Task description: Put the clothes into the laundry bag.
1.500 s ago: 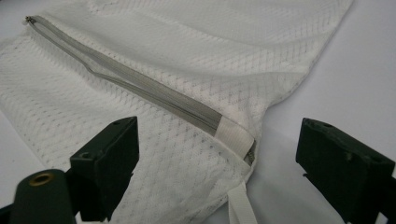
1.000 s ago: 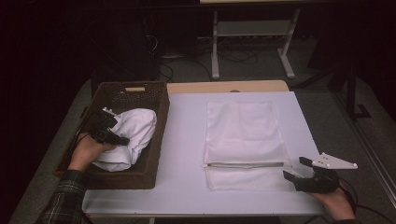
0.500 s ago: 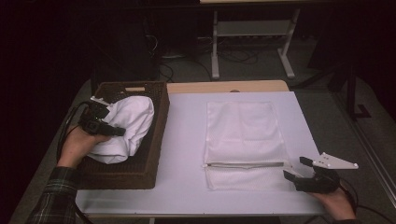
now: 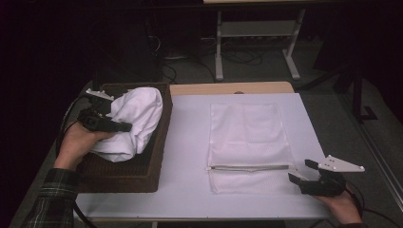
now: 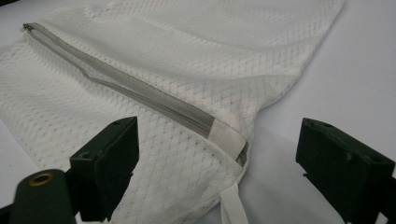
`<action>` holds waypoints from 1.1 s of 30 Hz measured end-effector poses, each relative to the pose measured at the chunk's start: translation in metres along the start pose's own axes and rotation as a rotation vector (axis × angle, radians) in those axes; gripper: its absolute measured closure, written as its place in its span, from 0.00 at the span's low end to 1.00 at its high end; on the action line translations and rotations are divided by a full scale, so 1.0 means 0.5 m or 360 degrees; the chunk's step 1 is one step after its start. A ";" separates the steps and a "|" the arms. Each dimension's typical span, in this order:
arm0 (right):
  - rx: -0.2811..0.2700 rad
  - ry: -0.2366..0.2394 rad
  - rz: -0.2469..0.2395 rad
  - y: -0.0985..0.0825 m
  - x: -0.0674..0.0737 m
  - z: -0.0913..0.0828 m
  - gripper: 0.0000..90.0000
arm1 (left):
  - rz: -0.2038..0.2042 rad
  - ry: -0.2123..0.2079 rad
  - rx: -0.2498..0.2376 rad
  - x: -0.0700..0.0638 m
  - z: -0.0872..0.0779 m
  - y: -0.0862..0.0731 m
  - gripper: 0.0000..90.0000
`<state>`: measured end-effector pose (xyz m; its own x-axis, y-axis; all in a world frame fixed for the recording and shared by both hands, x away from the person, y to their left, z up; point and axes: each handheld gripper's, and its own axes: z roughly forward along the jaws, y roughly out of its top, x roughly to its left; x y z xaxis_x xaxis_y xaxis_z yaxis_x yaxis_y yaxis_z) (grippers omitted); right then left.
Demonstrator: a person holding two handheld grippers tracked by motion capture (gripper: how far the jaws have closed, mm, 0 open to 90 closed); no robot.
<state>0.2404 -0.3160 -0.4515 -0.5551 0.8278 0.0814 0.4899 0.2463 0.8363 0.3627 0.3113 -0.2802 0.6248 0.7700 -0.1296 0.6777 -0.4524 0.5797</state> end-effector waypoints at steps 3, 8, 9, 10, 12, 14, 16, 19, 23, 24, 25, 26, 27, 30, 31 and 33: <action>-0.0002 -0.0003 0.0002 0.000 -0.001 -0.001 0.14 | 0.0035 -0.0014 -0.0009 -0.017 -0.001 0.013 0.73; -0.0005 -0.0004 0.0004 0.000 -0.002 -0.001 0.14 | 0.0088 -0.0059 -0.0031 -0.043 -0.005 0.035 0.74; -0.0006 -0.0004 0.0003 0.000 -0.002 -0.002 0.14 | 0.0100 -0.0067 -0.0037 -0.048 -0.005 0.039 0.74; -0.0006 -0.0004 0.0003 0.000 -0.002 -0.002 0.14 | 0.0104 -0.0072 -0.0045 -0.053 -0.005 0.043 0.74; -0.0006 -0.0003 0.0003 0.000 -0.003 -0.002 0.14 | 0.0129 -0.0085 -0.0048 -0.063 -0.004 0.050 0.74; -0.0009 -0.0004 0.0000 0.000 -0.003 -0.001 0.14 | 0.0141 -0.0103 -0.0055 -0.075 -0.002 0.058 0.74; -0.0010 -0.0002 0.0002 0.000 -0.003 -0.001 0.14 | 0.0158 -0.0116 -0.0061 -0.087 0.000 0.066 0.74; -0.0009 -0.0003 0.0000 0.000 -0.003 -0.002 0.14 | 0.0197 -0.0142 -0.0066 -0.105 0.003 0.078 0.74; -0.0010 -0.0001 0.0001 0.000 -0.003 -0.002 0.14 | 0.0236 -0.0186 -0.0083 -0.130 0.007 0.096 0.74; -0.0010 0.0000 0.0002 0.000 -0.003 -0.002 0.14 | 0.0248 -0.0197 -0.0084 -0.137 0.009 0.101 0.74; -0.0011 0.0001 0.0001 0.000 -0.003 -0.002 0.14 | 0.0264 -0.0208 -0.0085 -0.143 0.011 0.106 0.74; -0.0012 0.0002 0.0000 0.000 -0.003 -0.002 0.14 | 0.0274 -0.0220 -0.0089 -0.150 0.013 0.110 0.74; -0.0011 0.0003 0.0002 0.000 -0.003 -0.002 0.14 | 0.0283 -0.0227 -0.0090 -0.157 0.016 0.115 0.74; -0.0010 0.0003 0.0001 0.000 -0.003 -0.002 0.14 | 0.0314 -0.0250 -0.0089 -0.179 0.026 0.127 0.74; -0.0012 0.0005 0.0001 0.000 -0.003 -0.002 0.14 | 0.0323 -0.0261 -0.0090 -0.185 0.030 0.131 0.74; -0.0011 0.0007 0.0003 0.000 -0.003 -0.002 0.14 | 0.0340 -0.0274 -0.0084 -0.198 0.038 0.138 0.74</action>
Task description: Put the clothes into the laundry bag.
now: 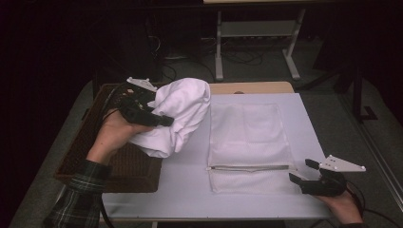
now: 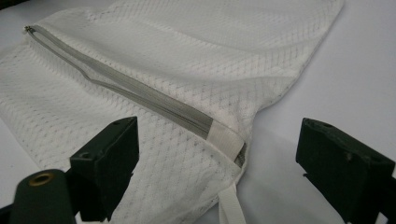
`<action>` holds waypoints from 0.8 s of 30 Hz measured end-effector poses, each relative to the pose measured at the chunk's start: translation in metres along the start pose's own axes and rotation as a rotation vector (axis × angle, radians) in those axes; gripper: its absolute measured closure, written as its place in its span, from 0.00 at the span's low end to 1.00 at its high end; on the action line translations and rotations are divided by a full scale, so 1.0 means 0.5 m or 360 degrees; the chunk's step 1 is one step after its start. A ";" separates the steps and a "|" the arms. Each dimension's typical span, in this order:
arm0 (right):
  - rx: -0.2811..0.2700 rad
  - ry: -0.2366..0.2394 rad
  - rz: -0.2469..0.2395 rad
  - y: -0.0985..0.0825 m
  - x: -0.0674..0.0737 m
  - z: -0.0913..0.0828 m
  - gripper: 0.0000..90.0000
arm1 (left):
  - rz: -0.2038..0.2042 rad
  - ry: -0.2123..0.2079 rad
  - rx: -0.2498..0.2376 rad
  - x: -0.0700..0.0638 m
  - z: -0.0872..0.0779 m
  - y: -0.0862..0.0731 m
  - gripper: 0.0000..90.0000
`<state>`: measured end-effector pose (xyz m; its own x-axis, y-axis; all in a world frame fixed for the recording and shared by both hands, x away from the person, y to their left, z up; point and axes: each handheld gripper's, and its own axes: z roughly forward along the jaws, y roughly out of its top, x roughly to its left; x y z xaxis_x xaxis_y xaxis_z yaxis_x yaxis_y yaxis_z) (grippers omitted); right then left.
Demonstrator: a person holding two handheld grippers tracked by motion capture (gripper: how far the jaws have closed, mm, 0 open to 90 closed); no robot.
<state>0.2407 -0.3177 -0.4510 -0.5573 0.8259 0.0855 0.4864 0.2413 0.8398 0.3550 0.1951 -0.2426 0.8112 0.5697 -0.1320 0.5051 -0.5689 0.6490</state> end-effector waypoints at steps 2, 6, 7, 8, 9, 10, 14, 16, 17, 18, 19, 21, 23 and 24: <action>-0.0001 0.0005 0.0002 0.000 0.000 0.000 0.14 | 0.0014 -0.0020 0.0006 -0.010 0.012 0.007 0.74; -0.0008 0.0011 0.0000 0.000 -0.001 0.000 0.14 | 0.0050 -0.0056 0.0040 -0.031 0.038 0.018 0.74; -0.0008 0.0011 0.0000 0.000 -0.001 -0.001 0.14 | 0.0067 -0.0064 0.0052 -0.037 0.045 0.020 0.74; -0.0011 0.0010 0.0002 0.000 -0.002 -0.001 0.14 | 0.0075 -0.0068 0.0061 -0.043 0.051 0.021 0.74; -0.0012 0.0009 0.0003 0.001 -0.002 -0.002 0.14 | 0.0085 -0.0076 0.0071 -0.048 0.057 0.023 0.74; -0.0015 0.0009 0.0002 0.001 -0.001 -0.002 0.14 | 0.0094 -0.0082 0.0079 -0.053 0.062 0.023 0.74; -0.0020 0.0010 -0.0001 0.002 0.000 -0.003 0.14 | 0.0118 -0.0098 0.0106 -0.074 0.085 0.022 0.74; -0.0019 0.0014 -0.0003 0.002 0.000 -0.003 0.14 | 0.0134 -0.0110 0.0134 -0.083 0.095 0.020 0.74; -0.0016 0.0014 -0.0004 0.002 0.001 -0.002 0.14 | 0.0132 -0.0116 0.0142 -0.088 0.101 0.018 0.74; -0.0015 0.0015 -0.0006 0.003 0.001 -0.002 0.14 | 0.0145 -0.0121 0.0157 -0.092 0.106 0.017 0.74; -0.0014 0.0016 -0.0008 0.003 0.001 -0.002 0.14 | 0.0149 -0.0124 0.0167 -0.096 0.111 0.015 0.74; -0.0014 0.0017 -0.0013 0.003 0.002 -0.001 0.14 | 0.0163 -0.0129 0.0182 -0.104 0.120 0.012 0.74; -0.0016 0.0018 -0.0014 0.004 0.002 0.000 0.14 | 0.0173 -0.0138 0.0193 -0.111 0.128 0.008 0.73; -0.0020 0.0016 -0.0018 0.005 0.002 0.000 0.14 | 0.0183 -0.0140 0.0201 -0.113 0.132 0.007 0.73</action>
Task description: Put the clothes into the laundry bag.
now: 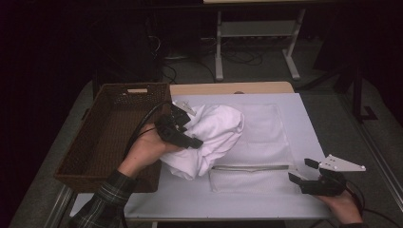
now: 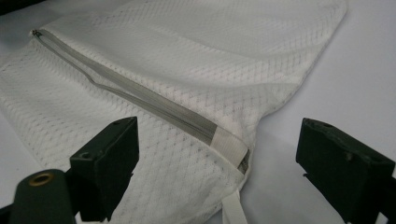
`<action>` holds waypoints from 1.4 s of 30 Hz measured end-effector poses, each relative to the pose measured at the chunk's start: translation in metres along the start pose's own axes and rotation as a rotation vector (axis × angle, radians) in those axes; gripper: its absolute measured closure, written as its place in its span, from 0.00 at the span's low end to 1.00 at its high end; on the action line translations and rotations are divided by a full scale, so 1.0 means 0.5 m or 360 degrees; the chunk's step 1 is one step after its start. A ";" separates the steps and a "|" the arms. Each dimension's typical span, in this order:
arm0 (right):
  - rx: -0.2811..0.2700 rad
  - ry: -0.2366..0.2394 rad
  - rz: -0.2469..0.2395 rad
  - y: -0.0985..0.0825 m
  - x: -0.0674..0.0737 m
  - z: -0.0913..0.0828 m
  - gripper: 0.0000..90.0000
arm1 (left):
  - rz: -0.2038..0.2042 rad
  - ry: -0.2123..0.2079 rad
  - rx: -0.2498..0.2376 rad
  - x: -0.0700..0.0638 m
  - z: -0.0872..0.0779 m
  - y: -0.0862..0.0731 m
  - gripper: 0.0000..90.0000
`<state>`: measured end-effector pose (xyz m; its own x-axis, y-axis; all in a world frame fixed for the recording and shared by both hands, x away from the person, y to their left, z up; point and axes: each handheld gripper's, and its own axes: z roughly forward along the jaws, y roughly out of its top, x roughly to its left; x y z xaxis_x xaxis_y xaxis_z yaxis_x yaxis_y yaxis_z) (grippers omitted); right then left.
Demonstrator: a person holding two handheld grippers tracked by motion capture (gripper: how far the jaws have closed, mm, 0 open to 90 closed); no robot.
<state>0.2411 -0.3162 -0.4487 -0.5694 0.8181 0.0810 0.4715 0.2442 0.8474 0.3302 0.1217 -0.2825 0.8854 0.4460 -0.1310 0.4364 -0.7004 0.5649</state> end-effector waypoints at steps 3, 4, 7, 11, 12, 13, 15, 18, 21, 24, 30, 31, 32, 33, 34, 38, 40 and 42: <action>-0.0004 0.0007 -0.0001 0.003 0.000 0.000 0.14 | -0.0005 -0.0007 0.0004 -0.008 0.014 -0.005 0.73; -0.0004 0.0016 0.0003 0.004 0.000 0.000 0.14 | -0.0002 -0.0011 0.0006 -0.009 0.019 -0.007 0.73; 0.0010 0.0043 -0.0004 0.010 0.002 0.001 0.14 | -0.0008 -0.0012 0.0017 -0.015 0.036 -0.014 0.73; 0.0010 0.0126 -0.0017 0.025 0.008 -0.001 0.16 | -0.0020 -0.0024 0.0024 -0.022 0.058 -0.025 0.74; 0.0009 0.0150 -0.0026 0.029 0.009 -0.001 0.17 | -0.0017 -0.0026 0.0027 -0.023 0.063 -0.027 0.73; 0.0010 0.0175 -0.0036 0.033 0.012 0.000 0.18 | -0.0024 -0.0027 0.0027 -0.025 0.067 -0.030 0.73; 0.0020 0.0224 -0.0048 0.039 0.016 0.005 0.24 | -0.0020 -0.0019 0.0037 -0.027 0.076 -0.033 0.73; 0.0029 0.0281 -0.0068 0.049 0.021 0.017 0.29 | -0.0027 -0.0011 0.0040 -0.030 0.086 -0.038 0.73; 0.0037 0.0330 -0.0082 0.059 0.026 0.030 0.34 | -0.0031 -0.0004 0.0056 -0.032 0.095 -0.041 0.73; 0.0036 0.0391 -0.0097 0.068 0.032 0.043 0.41 | -0.0034 -0.0002 0.0058 -0.034 0.101 -0.043 0.73; 0.0026 0.0537 -0.0149 0.091 0.048 0.076 0.61 | -0.0047 -0.0006 0.0076 -0.031 0.111 -0.047 0.73; 0.0027 0.0558 -0.0162 0.095 0.052 0.083 0.63 | -0.0048 -0.0004 0.0080 -0.030 0.113 -0.047 0.73; 0.0032 0.0579 -0.0171 0.099 0.055 0.090 0.65 | -0.0049 -0.0005 0.0085 -0.029 0.113 -0.048 0.73; 0.0039 0.0597 -0.0185 0.102 0.059 0.097 0.66 | -0.0054 -0.0004 0.0082 -0.029 0.115 -0.048 0.73; 0.0048 0.0611 -0.0200 0.106 0.063 0.105 0.68 | -0.0050 -0.0003 0.0089 -0.028 0.115 -0.048 0.73; 0.0076 0.0659 -0.0237 0.115 0.074 0.134 0.70 | -0.0056 -0.0009 0.0102 -0.026 0.118 -0.050 0.73; 0.0103 0.0676 -0.0267 0.117 0.079 0.148 0.71 | -0.0058 -0.0008 0.0107 -0.025 0.119 -0.051 0.73; 0.0119 0.0690 -0.0280 0.118 0.083 0.160 0.71 | -0.0062 -0.0013 0.0110 -0.025 0.119 -0.051 0.73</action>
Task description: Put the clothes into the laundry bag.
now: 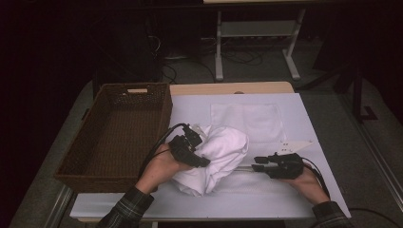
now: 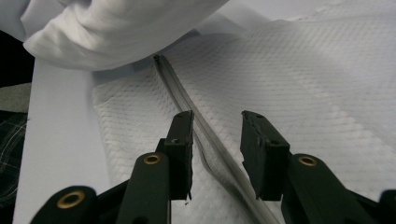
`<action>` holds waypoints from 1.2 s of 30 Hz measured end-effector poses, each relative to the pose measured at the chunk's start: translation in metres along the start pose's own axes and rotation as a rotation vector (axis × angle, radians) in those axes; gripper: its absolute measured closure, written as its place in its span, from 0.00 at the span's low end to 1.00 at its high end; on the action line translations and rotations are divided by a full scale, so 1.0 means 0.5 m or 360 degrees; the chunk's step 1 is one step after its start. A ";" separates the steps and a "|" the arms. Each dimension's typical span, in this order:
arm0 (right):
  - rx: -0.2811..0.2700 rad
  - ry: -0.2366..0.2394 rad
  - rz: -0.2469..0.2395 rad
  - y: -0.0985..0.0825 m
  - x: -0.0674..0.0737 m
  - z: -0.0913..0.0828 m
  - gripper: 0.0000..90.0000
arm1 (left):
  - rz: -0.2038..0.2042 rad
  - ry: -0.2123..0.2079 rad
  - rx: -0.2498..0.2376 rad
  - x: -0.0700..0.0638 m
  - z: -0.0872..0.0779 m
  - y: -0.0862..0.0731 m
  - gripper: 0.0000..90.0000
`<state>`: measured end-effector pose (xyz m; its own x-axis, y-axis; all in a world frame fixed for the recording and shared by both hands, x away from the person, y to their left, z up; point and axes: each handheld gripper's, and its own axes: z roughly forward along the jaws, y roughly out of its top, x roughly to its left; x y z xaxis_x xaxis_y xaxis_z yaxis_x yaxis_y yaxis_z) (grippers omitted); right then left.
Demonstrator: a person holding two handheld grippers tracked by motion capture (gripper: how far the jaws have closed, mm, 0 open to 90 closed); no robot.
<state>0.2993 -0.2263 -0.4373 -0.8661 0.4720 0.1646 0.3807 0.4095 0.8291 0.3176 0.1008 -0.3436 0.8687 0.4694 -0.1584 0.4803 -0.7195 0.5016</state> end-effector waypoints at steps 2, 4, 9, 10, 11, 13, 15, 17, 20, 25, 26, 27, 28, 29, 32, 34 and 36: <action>0.0025 0.0003 -0.0019 0.000 -0.003 0.011 0.71 | 0.0000 -0.0001 -0.0001 0.000 0.000 0.000 0.73; 0.0044 0.0003 -0.0026 -0.002 -0.009 0.019 0.71 | 0.0004 -0.0005 0.0001 0.000 0.001 0.001 0.73; 0.0078 0.0013 -0.0047 -0.008 -0.020 0.032 0.73 | 0.0000 -0.0008 -0.0001 0.000 0.002 0.001 0.73; 0.0085 0.0018 -0.0048 -0.009 -0.021 0.035 0.73 | 0.0002 -0.0009 0.0000 0.000 0.001 0.001 0.73; 0.0093 0.0017 -0.0052 -0.010 -0.022 0.038 0.73 | 0.0001 -0.0010 0.0001 0.000 0.001 0.001 0.73; 0.0107 0.0022 -0.0070 -0.013 -0.025 0.045 0.73 | 0.0006 -0.0010 0.0001 0.000 -0.001 0.001 0.73; 0.0126 0.0030 -0.0089 -0.013 -0.024 0.049 0.73 | 0.0006 -0.0015 -0.0001 0.000 -0.002 0.000 0.73; 0.0128 0.0016 -0.0095 -0.013 -0.023 0.049 0.75 | 0.0008 -0.0016 -0.0002 -0.001 -0.003 0.000 0.73; 0.0136 -0.0020 -0.0096 -0.013 -0.025 0.050 0.83 | 0.0010 -0.0014 0.0003 -0.001 -0.003 0.000 0.73; 0.0139 -0.0038 -0.0086 -0.012 -0.026 0.051 0.88 | 0.0005 -0.0012 0.0002 -0.001 -0.003 0.000 0.73; 0.0131 -0.0031 -0.0086 -0.012 -0.025 0.049 0.83 | 0.0006 -0.0011 0.0001 -0.001 -0.004 -0.001 0.73; 0.0125 -0.0028 -0.0096 -0.012 -0.023 0.048 0.77 | 0.0003 -0.0010 -0.0003 -0.001 -0.004 -0.001 0.73; 0.0127 -0.0038 -0.0124 -0.012 -0.019 0.047 0.76 | 0.0003 -0.0011 -0.0004 -0.001 -0.004 -0.002 0.73; 0.0139 -0.0037 -0.0150 -0.012 -0.013 0.046 0.76 | 0.0002 -0.0012 -0.0004 -0.001 -0.005 -0.002 0.73; 0.0166 -0.0027 -0.0208 -0.012 0.001 0.045 0.77 | 0.0005 -0.0016 -0.0009 -0.002 -0.006 -0.004 0.73; 0.0176 -0.0037 -0.0219 -0.012 0.003 0.045 0.80 | 0.0006 -0.0016 -0.0005 -0.001 -0.005 -0.005 0.73; 0.0189 -0.0034 -0.0214 -0.013 0.002 0.048 0.82 | 0.0007 -0.0018 -0.0003 -0.001 -0.004 -0.006 0.73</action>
<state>0.3038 -0.2098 -0.4553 -0.9051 0.4229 0.0438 0.2985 0.5588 0.7737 0.3155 0.1037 -0.3433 0.8721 0.4603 -0.1660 0.4762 -0.7205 0.5040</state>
